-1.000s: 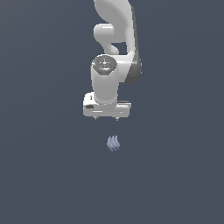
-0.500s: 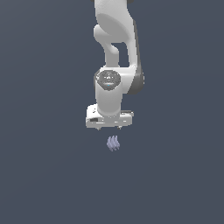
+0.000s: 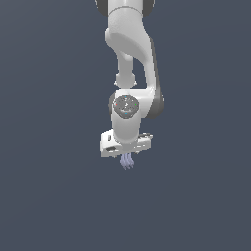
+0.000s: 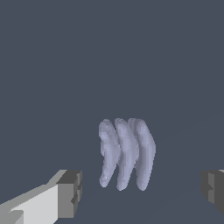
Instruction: Pick up the object and move it to a goal position.
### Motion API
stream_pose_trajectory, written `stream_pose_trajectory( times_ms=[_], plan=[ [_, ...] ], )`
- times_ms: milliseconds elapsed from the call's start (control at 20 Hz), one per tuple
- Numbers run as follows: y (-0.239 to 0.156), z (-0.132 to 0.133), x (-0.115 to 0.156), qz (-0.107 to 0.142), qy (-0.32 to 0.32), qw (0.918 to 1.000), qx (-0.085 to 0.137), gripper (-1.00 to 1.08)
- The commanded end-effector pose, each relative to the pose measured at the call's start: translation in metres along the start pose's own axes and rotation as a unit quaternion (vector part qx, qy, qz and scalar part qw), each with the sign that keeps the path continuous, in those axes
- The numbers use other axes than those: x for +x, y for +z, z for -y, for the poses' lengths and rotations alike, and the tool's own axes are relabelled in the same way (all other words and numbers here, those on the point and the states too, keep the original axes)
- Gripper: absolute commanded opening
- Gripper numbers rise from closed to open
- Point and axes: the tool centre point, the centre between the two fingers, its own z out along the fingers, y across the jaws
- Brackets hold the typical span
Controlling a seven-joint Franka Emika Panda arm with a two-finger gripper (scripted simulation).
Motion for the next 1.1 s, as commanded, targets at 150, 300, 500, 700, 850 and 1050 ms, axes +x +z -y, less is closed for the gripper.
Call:
stream_pose_trajectory(
  times_ms=[150,300,500,700,850,1050],
  plan=[
    [0.005,0.001,0.006,-0.003,-0.009,1.0000,0.001,1.00],
    [0.006,0.001,0.005,-0.002,-0.007,1.0000,0.001,1.00],
    [0.018,0.001,0.005,-0.002,-0.008,1.0000,0.001,1.00],
    [0.040,0.001,0.005,-0.003,-0.008,1.0000,0.001,1.00],
    [0.051,0.002,0.005,-0.003,-0.009,1.0000,0.001,1.00],
    [0.056,0.001,0.006,-0.003,-0.009,1.0000,0.001,1.00]
  ],
)
